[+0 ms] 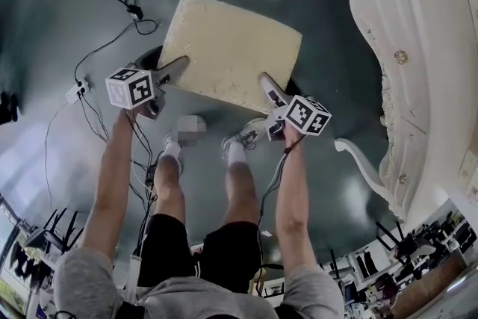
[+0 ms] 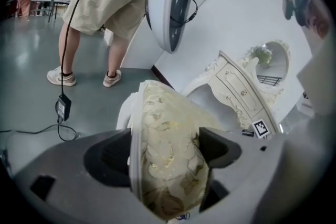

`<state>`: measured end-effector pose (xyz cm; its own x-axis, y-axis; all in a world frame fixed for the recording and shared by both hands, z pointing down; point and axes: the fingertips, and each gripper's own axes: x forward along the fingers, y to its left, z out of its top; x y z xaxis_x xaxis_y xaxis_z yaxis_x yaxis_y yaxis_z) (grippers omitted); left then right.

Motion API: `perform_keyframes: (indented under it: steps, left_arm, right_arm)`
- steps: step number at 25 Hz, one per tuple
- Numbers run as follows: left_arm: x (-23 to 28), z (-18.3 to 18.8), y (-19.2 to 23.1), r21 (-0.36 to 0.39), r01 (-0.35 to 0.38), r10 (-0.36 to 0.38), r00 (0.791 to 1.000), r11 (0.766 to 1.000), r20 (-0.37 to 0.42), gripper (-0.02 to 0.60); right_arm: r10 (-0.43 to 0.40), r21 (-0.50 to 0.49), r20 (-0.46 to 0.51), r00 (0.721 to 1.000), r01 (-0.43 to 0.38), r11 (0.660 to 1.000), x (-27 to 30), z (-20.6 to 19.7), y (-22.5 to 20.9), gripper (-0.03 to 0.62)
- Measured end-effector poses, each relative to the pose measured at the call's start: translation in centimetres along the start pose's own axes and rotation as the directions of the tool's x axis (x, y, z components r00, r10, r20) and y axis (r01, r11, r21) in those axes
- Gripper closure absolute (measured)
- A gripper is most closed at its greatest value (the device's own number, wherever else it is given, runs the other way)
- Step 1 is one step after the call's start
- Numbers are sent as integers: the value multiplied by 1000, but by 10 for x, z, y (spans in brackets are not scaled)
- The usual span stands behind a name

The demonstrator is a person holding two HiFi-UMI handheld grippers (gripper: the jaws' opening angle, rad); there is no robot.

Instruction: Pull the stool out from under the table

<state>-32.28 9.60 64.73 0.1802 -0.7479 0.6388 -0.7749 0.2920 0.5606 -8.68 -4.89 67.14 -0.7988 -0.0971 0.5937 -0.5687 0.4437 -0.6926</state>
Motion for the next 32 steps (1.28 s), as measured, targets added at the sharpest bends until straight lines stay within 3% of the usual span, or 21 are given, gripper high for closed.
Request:
perform_keyframes:
  steps: [13,20,32]
  left_arm:
    - [-35,-34,81,-112,-72,82,992,991,91,178]
    - [-41,-53,100,-179,-57,71,994,982,78,178]
    - [-53,-100,95,-207,-38,40,999,978,7,176]
  right_arm:
    - [49,-105,-98,994,-59,993,78,-29,32,149]
    - [52,-146,-108,993,-67,987,88,-40,43,149]
    - [22,-171,-156,988,-49,984,69,-84,37,148]
